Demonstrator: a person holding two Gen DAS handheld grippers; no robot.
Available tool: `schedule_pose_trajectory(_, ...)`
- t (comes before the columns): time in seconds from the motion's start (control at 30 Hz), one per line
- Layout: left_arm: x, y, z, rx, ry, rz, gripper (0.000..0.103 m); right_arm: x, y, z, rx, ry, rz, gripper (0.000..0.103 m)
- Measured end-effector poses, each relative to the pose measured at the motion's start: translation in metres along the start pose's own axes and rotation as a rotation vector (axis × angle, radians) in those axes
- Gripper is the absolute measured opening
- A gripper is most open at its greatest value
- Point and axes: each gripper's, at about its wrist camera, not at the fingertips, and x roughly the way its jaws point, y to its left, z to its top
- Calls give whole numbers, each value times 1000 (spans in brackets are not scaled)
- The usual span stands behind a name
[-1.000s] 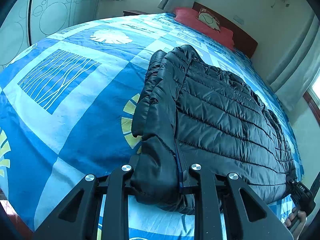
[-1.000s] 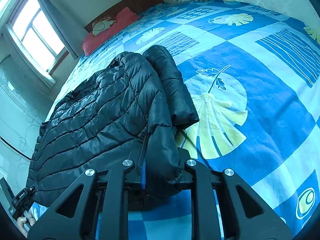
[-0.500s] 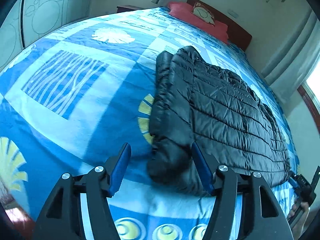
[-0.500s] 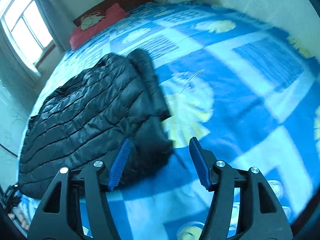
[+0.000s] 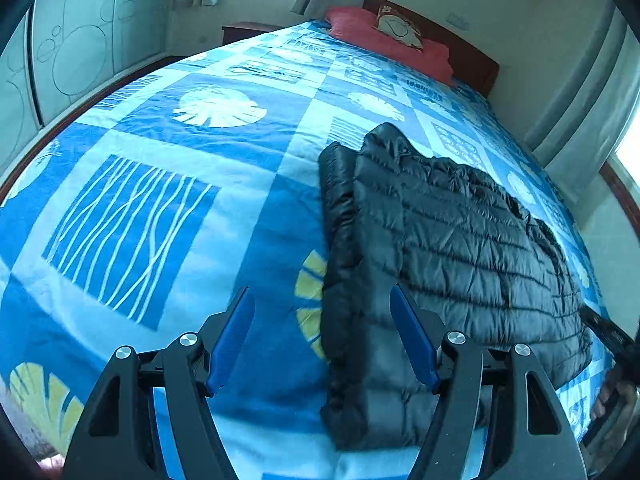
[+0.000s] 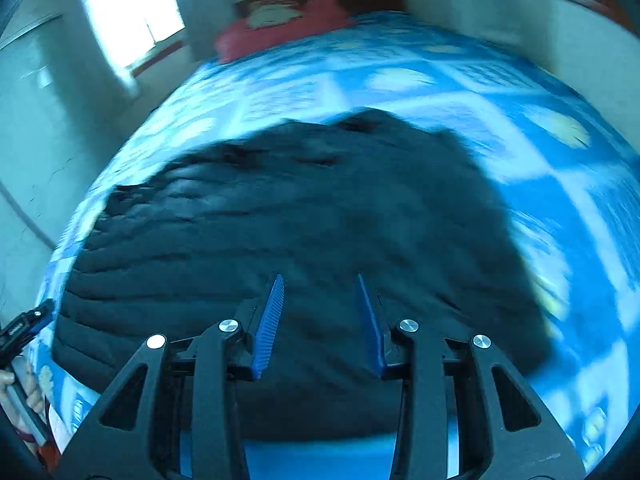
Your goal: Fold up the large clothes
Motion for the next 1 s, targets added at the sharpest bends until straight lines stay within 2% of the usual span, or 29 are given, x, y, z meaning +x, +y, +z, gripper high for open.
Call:
schedule_pose_trajectory(0.17, 14, -3, 11, 15, 11, 9, 69, 41, 47, 25, -76, 10, 37, 37)
schedule_pose_trajectory(0.33, 24, -8, 19, 49, 18, 26, 69, 84, 63, 19, -116, 101, -18, 37)
schedule_pose_trajectory(0.43, 31, -12, 23, 74, 30, 32, 69, 96, 64, 10, -127, 103, -55, 37)
schedule_pose_trajectory(0.57, 39, -19, 27, 102, 40, 48, 69, 102, 73, 2, -175, 86, -105, 38)
schedule_pose_trajectory(0.73, 49, -30, 36, 125, 55, 41, 69, 103, 75, -2, -181, 71, -111, 38)
schedule_pose_trajectory(0.8, 57, -35, 40, 136, 81, 16, 69, 104, 75, -3, -185, 66, -116, 38)
schedule_pose_trajectory(0.93, 77, -45, 41, 176, 133, 29, 69, 103, 74, -4, -186, 57, -117, 38)
schedule_pose_trajectory(1.0, 88, -45, 42, 181, 159, 45, 77, 103, 74, -5, -188, 57, -117, 38)
